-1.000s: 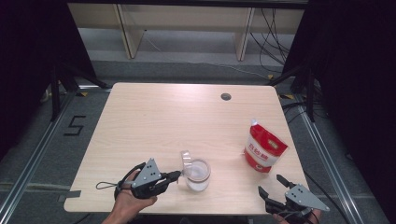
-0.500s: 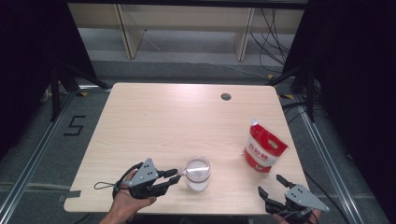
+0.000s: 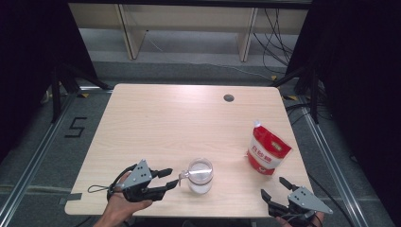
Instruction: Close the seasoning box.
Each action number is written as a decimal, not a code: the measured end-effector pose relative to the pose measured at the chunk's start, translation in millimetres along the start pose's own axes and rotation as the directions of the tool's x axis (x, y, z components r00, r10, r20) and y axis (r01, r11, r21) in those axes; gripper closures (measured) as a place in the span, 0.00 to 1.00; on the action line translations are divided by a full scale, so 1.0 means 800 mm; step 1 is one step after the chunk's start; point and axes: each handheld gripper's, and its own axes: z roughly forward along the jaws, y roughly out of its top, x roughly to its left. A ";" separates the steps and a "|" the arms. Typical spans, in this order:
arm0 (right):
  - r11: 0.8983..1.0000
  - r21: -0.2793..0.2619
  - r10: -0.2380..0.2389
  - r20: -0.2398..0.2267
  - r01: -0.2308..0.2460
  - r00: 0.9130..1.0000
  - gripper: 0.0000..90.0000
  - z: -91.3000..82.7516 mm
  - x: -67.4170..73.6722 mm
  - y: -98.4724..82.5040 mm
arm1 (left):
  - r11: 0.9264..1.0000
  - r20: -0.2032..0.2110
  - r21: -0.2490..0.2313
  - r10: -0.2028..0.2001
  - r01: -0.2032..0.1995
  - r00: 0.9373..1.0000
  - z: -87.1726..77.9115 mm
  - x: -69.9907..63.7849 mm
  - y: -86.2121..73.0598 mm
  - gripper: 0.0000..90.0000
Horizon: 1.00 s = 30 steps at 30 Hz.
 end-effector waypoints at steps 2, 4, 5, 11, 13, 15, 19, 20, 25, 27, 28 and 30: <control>1.000 0.010 0.010 -0.005 -0.010 1.000 0.27 0.000 0.000 0.000 | 1.000 0.003 0.005 0.007 -0.007 1.000 -0.002 0.002 -0.003 0.58; 1.000 0.011 0.007 -0.006 -0.006 1.000 0.27 0.000 0.000 0.000 | 1.000 0.000 0.007 0.021 -0.021 1.000 -0.004 0.004 -0.005 0.56; 1.000 0.009 0.005 -0.006 -0.005 1.000 0.27 0.000 0.000 0.000 | 1.000 -0.005 0.011 -0.008 0.008 1.000 -0.005 0.003 -0.008 0.55; 1.000 0.007 0.002 -0.002 -0.002 1.000 0.27 0.000 0.000 0.000 | 1.000 -0.019 0.026 0.017 -0.016 1.000 -0.014 0.007 -0.015 0.47; 1.000 0.009 0.006 -0.004 -0.006 1.000 0.27 0.000 0.000 0.000 | 0.999 -0.028 0.042 -0.012 0.013 1.000 -0.015 0.005 -0.019 0.42; 1.000 0.010 0.009 -0.003 -0.009 1.000 0.27 0.000 0.001 0.000 | 0.999 -0.033 0.044 -0.018 0.020 0.999 -0.015 0.005 -0.022 0.39; 1.000 -0.004 -0.018 -0.001 0.018 1.000 0.27 0.000 0.000 0.000 | 0.998 -0.046 0.063 -0.011 0.013 0.999 -0.017 0.005 -0.026 0.33; 1.000 0.003 -0.004 -0.010 0.004 1.000 0.27 0.000 0.001 0.000 | 0.997 -0.045 0.069 -0.013 0.016 0.999 -0.017 0.006 -0.027 0.32; 1.000 0.007 0.000 -0.015 0.000 1.000 0.27 0.000 0.001 0.000 | 0.997 -0.048 0.079 0.007 -0.004 0.999 -0.019 0.005 -0.034 0.31; 1.000 0.007 0.001 -0.016 -0.001 1.000 0.27 0.001 0.001 0.000 | 0.997 -0.039 0.083 0.014 -0.011 0.999 -0.018 0.005 -0.037 0.30; 1.000 0.007 0.001 -0.016 -0.001 1.000 0.27 0.000 0.001 0.000 | 0.996 -0.039 0.093 0.014 -0.011 0.999 -0.019 0.006 -0.039 0.30; 1.000 0.007 0.004 -0.017 -0.004 1.000 0.27 0.001 0.001 0.000 | 0.995 -0.055 0.100 -0.008 0.013 0.998 -0.019 0.003 -0.044 0.30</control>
